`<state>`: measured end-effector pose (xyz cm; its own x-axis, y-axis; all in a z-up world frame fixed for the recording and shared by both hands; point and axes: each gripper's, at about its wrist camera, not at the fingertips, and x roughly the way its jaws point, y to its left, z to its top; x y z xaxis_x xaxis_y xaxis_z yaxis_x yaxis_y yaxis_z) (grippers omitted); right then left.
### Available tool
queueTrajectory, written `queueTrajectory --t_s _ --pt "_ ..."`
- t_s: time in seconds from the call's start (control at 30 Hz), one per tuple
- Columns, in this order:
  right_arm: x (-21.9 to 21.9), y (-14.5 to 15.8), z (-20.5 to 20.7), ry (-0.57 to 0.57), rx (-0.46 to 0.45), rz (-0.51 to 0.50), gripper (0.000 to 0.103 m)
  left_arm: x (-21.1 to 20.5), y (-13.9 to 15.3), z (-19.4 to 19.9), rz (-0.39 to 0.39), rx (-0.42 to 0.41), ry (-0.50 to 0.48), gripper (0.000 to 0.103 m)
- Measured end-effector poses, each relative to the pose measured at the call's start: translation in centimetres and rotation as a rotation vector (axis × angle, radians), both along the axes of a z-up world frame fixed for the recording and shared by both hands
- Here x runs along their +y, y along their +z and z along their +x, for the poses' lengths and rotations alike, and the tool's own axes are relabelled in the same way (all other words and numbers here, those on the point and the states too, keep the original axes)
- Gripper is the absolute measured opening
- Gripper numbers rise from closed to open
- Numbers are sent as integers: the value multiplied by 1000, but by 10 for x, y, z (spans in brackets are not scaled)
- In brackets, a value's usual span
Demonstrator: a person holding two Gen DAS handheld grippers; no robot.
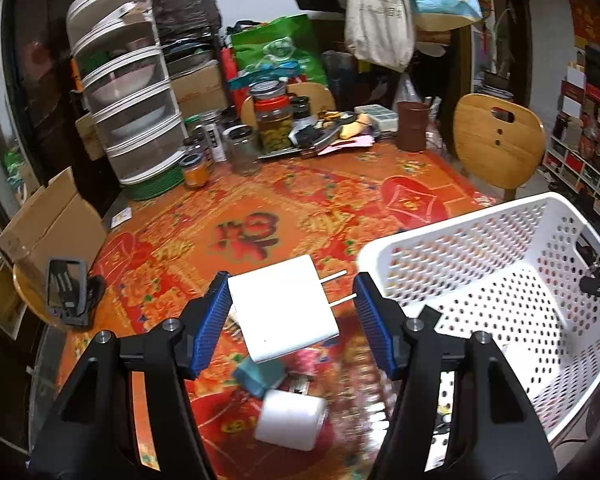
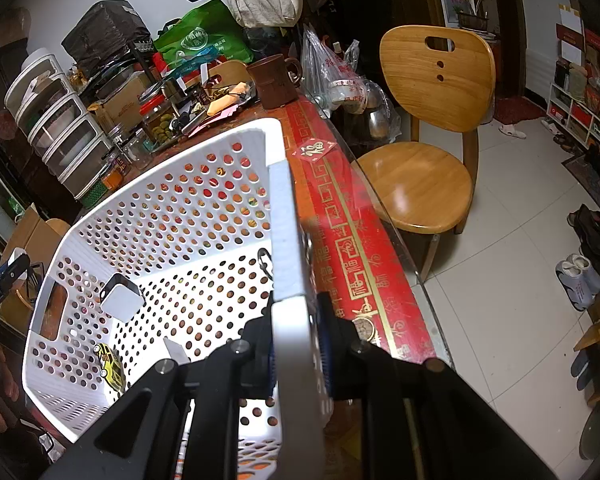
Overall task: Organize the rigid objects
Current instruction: 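Carry the white plug adapter into the basket and open the left tool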
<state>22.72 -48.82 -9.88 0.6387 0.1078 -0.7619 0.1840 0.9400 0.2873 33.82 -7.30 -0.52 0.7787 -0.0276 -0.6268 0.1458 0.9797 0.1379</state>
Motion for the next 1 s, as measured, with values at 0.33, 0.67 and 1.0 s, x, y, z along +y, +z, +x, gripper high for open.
queueTrajectory --t_s 0.33,0.67,1.0 --pt "0 0 0 0 1 1 16 -56 -3 -7 23 14 -90 60" --pt "0 1 0 2 0 0 17 -97 -15 -12 58 45 -152 60" --pt "0 1 0 1 -1 1 17 -131 -22 -16 96 62 -208 60"
